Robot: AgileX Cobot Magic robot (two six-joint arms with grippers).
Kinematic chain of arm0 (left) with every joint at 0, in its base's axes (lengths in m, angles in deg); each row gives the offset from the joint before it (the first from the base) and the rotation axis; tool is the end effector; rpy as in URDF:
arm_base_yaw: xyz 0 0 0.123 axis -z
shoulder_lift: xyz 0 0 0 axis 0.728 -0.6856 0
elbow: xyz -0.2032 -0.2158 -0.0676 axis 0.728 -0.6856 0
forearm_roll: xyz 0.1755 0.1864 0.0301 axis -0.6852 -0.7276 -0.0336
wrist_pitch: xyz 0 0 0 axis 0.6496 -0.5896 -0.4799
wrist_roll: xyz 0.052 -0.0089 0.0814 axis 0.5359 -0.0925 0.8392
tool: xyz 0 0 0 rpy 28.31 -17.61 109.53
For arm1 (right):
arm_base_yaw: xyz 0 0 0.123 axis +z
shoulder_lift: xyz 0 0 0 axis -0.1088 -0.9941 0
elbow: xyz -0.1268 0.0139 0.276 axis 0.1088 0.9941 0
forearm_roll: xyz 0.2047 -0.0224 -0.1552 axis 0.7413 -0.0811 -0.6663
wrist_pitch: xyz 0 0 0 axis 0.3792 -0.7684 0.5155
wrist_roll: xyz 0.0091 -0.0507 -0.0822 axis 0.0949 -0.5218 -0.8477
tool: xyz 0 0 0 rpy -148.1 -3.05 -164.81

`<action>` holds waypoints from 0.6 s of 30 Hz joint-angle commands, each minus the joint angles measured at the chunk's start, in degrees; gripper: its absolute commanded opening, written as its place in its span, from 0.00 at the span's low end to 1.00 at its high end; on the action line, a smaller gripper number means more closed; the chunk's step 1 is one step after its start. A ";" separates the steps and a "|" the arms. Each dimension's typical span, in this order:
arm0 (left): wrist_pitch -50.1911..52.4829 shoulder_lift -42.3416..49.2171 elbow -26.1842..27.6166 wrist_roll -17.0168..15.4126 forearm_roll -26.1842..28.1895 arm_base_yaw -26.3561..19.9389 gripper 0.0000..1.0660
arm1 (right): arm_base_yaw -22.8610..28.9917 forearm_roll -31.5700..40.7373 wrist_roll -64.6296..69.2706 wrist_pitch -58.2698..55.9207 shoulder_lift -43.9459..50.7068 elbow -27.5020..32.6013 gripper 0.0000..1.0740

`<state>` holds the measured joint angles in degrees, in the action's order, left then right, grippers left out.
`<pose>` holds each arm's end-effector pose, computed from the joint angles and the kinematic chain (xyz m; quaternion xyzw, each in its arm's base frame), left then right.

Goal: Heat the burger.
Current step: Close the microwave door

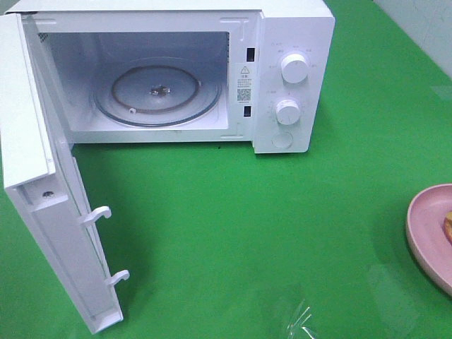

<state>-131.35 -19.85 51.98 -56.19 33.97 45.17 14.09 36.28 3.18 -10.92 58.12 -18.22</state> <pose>-0.0141 -0.0081 0.2787 0.0324 0.8486 -0.0127 0.5279 -0.0123 -0.0125 0.2853 0.0250 0.8352 0.0255 0.5488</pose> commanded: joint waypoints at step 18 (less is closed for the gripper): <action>0.74 1.20 -0.11 -0.11 0.23 -0.23 0.79 | -0.40 0.17 -0.40 0.52 1.49 0.11 0.70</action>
<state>-131.35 -19.85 51.98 -56.19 33.97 45.17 14.09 36.28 3.18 -10.92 58.12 -18.22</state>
